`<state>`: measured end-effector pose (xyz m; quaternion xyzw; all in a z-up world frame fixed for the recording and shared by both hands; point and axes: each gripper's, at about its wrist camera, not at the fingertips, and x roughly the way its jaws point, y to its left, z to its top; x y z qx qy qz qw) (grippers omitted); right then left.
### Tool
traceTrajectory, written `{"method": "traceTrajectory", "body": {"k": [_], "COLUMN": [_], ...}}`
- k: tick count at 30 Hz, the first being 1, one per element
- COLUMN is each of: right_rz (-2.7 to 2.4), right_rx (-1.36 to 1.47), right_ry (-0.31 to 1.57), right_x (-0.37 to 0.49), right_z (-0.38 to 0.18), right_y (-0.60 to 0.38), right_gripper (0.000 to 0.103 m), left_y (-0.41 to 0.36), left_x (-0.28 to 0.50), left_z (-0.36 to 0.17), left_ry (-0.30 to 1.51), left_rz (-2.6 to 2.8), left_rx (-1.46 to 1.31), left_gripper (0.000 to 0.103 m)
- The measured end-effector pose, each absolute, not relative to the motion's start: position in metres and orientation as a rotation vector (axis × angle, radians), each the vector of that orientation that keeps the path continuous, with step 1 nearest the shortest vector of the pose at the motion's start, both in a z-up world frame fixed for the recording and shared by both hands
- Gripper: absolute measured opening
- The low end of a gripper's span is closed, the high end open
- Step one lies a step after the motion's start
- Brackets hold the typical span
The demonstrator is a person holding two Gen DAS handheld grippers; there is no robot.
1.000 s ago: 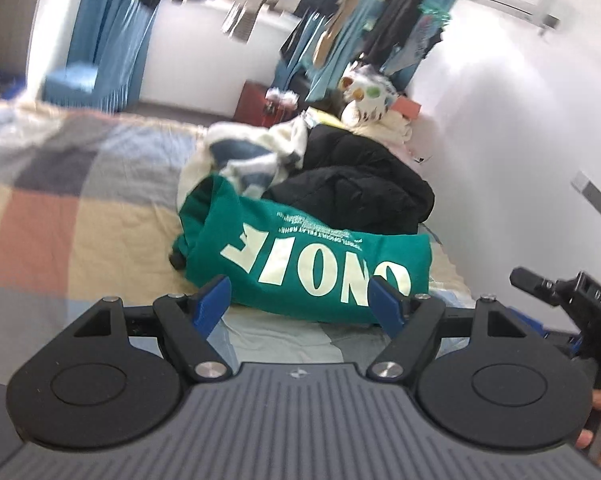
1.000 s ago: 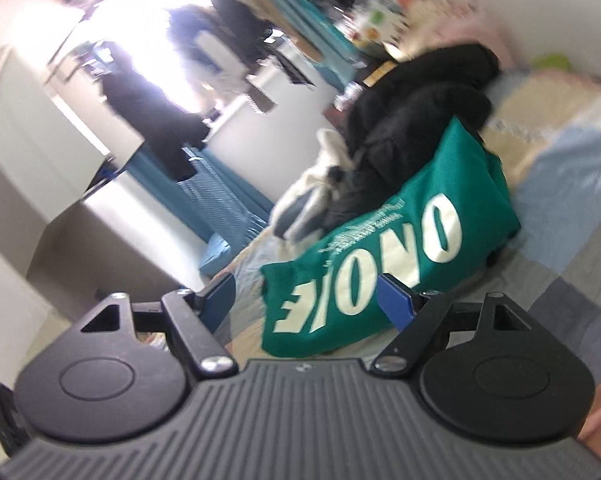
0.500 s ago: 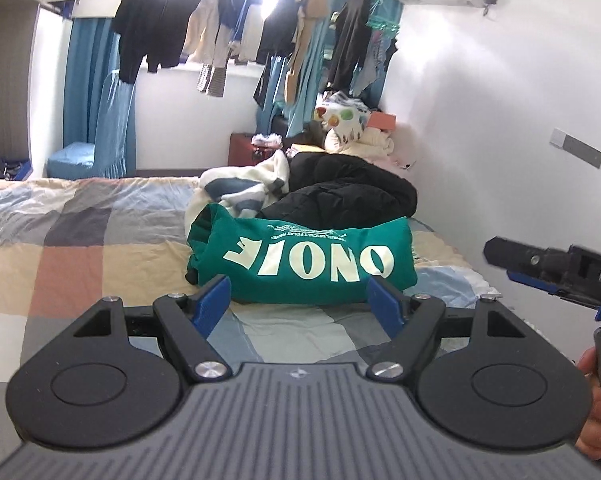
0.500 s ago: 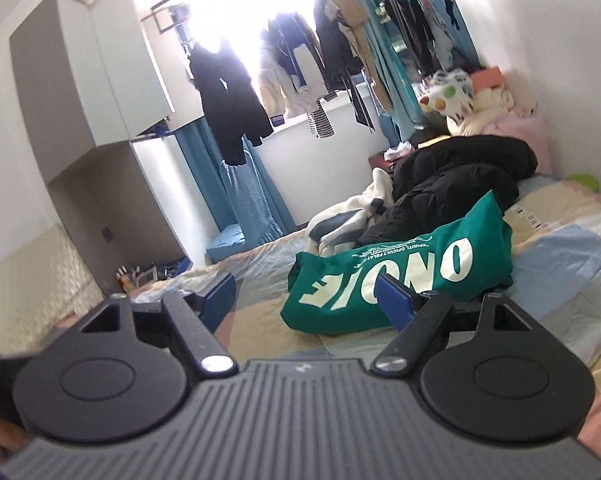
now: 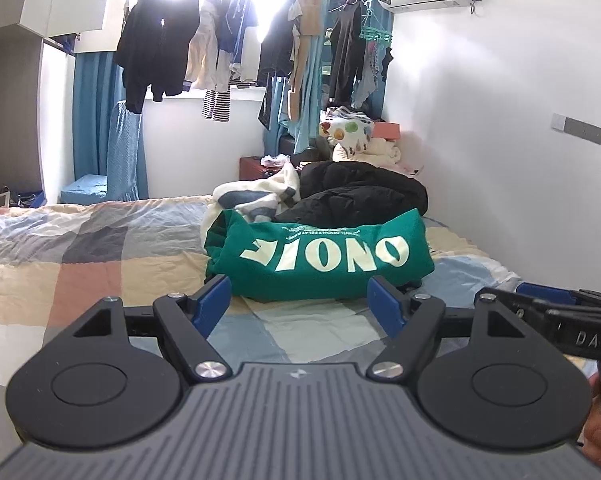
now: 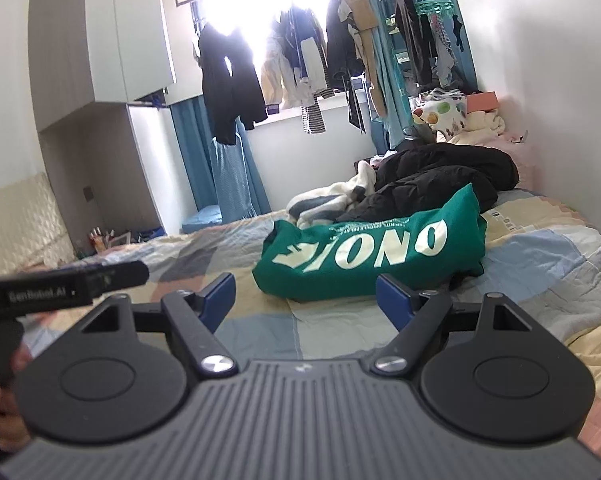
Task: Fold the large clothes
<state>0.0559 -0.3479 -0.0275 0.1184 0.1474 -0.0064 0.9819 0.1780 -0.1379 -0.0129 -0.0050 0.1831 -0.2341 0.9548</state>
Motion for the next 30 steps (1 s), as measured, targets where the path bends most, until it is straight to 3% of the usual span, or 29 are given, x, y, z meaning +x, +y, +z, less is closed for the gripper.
{"method": "traceTrajectory", "body": {"k": [14, 30], "right_rz": [-0.076, -0.115], "right_rx": [0.164, 0.174], "right_ry": [0.328, 0.368], "right_x": [0.07, 0.078], "right_z": [-0.072, -0.084], "right_y": [-0.333, -0.333], "right_gripper": [0.079, 0.079], "left_y": [-0.134, -0.128], "left_x": [0.194, 0.202], "left_z": [-0.057, -0.073], "left_ry": [0.398, 0.406], "left_rz": [-0.466, -0.418], "left_rx": [-0.025, -0.018], "left_gripper": [0.079, 0.079]}}
